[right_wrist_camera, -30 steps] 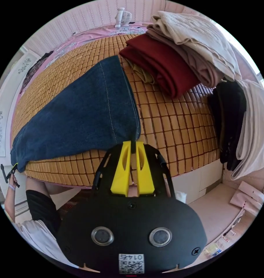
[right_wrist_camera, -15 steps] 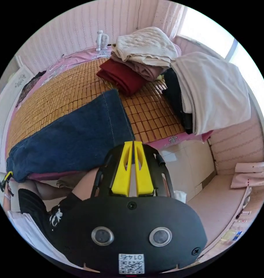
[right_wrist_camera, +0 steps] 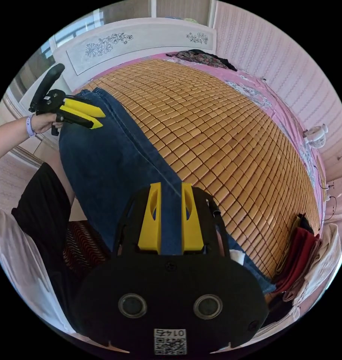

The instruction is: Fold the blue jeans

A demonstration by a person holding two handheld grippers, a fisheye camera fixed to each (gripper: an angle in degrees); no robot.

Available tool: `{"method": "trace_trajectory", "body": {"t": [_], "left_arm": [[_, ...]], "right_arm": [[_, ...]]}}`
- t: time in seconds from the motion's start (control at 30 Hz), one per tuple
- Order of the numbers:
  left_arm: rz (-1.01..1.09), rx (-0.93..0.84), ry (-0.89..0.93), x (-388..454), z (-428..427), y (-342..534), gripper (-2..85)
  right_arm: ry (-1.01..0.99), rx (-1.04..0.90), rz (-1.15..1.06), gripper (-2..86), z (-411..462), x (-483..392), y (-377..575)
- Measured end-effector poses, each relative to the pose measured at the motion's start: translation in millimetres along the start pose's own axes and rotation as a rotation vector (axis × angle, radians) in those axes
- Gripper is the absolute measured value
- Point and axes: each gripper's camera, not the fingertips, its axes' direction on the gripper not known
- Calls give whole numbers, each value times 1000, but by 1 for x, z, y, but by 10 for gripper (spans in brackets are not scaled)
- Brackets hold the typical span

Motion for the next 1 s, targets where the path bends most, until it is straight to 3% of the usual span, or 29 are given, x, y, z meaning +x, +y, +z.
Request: {"method": "trace_trajectory", "body": {"t": [0.1, 0.23, 0.3, 0.43, 0.7, 0.87, 0.9, 1.0], "left_arm": [[22, -29, -52, -7, 10, -19, 115], [97, -216, -107, -17, 34, -28, 130], [103, -195, -102, -19, 33, -25, 120], [66, -174, -130, -27, 25, -21, 2], [44, -143, -194, -47, 10, 7, -6], [-235, 51, -82, -112, -34, 47, 31], [-274, 71, -93, -123, -40, 55, 38], [-536, 106, -240, -185, -63, 108, 59]], "right_arm": [[5, -73, -95, 64, 32, -22, -32], [33, -175, -164, 34, 60, -39, -44], [49, -173, -184, 23, 63, -43, -45], [3, -180, -166, 5, 58, -34, -52], [-29, -44, -155, -1, 33, -25, -47], [-12, -126, -141, 5, 67, -27, -61], [-48, -208, -113, 7, 85, -27, -65], [-43, -167, 10, 10, 92, -24, -69]]}}
